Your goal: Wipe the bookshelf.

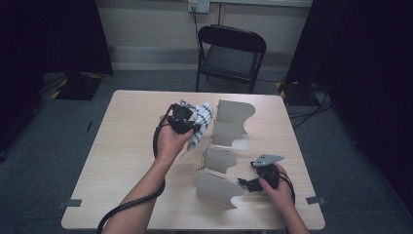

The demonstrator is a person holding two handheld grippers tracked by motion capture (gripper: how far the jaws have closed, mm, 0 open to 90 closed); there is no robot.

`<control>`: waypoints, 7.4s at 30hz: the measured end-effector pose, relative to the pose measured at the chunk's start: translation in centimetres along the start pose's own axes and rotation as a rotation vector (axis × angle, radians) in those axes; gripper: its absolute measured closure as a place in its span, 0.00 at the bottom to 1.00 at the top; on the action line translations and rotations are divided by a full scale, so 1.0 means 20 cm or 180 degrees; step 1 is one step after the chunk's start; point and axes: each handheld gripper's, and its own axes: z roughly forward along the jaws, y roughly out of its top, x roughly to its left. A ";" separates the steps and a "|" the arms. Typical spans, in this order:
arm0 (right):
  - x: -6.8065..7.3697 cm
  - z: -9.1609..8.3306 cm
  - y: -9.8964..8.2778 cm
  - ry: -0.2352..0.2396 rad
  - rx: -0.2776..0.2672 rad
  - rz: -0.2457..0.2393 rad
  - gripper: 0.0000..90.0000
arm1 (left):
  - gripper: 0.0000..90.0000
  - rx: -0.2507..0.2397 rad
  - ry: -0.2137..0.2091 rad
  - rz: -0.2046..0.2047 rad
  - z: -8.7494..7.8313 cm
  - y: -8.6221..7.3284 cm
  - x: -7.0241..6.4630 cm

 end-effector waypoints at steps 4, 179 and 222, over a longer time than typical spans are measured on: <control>0.00 0.00 0.00 0.0000 0.0001 0.0002 0.13 | 0.84 -0.0060 -0.0034 0.0082 0.00 0.07 -0.04; 0.00 0.00 0.00 0.0002 -0.0001 -0.0001 0.13 | 0.84 0.0551 -0.0051 -0.0068 0.33 -0.46 0.06; 0.00 0.00 0.00 0.0000 -0.0003 -0.0006 0.14 | 0.84 0.0116 0.0080 0.0149 0.19 0.06 -0.01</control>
